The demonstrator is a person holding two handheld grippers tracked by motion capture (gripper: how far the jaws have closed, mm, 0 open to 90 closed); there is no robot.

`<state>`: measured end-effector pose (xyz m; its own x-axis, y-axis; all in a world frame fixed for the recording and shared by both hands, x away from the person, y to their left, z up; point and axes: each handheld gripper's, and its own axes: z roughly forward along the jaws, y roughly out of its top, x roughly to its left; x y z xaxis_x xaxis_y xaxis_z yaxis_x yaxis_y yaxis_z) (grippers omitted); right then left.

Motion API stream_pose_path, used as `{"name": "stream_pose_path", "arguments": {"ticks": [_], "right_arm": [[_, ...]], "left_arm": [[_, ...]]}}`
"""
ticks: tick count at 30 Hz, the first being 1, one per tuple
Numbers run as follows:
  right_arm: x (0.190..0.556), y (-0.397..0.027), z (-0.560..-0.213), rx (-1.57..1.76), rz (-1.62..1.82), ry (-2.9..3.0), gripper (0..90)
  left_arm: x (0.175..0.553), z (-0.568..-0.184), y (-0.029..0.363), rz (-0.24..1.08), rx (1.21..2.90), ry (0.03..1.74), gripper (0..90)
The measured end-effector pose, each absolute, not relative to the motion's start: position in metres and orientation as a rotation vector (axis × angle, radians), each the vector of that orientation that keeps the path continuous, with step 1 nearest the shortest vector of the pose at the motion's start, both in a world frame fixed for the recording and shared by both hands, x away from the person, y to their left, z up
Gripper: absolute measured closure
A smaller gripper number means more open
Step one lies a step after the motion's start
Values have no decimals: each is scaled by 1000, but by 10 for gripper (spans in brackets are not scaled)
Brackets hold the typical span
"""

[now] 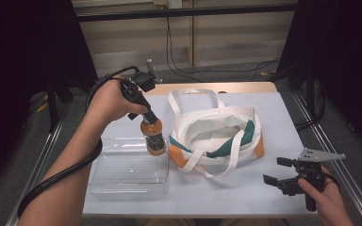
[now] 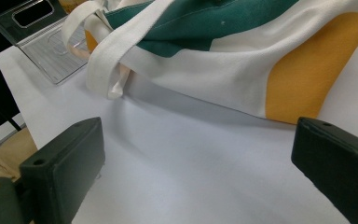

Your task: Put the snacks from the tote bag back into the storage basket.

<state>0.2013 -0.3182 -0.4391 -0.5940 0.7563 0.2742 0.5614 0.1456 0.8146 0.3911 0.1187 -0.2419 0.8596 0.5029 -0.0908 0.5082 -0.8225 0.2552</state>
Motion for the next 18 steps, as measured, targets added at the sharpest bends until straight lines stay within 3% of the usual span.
{"name": "stream_pose_path", "arguments": {"ticks": [18], "right_arm": [[201, -317, -440, 1286, 1424, 2232, 25]], "left_arm": [[395, -257, 117, -31, 2783, 760, 594]]}}
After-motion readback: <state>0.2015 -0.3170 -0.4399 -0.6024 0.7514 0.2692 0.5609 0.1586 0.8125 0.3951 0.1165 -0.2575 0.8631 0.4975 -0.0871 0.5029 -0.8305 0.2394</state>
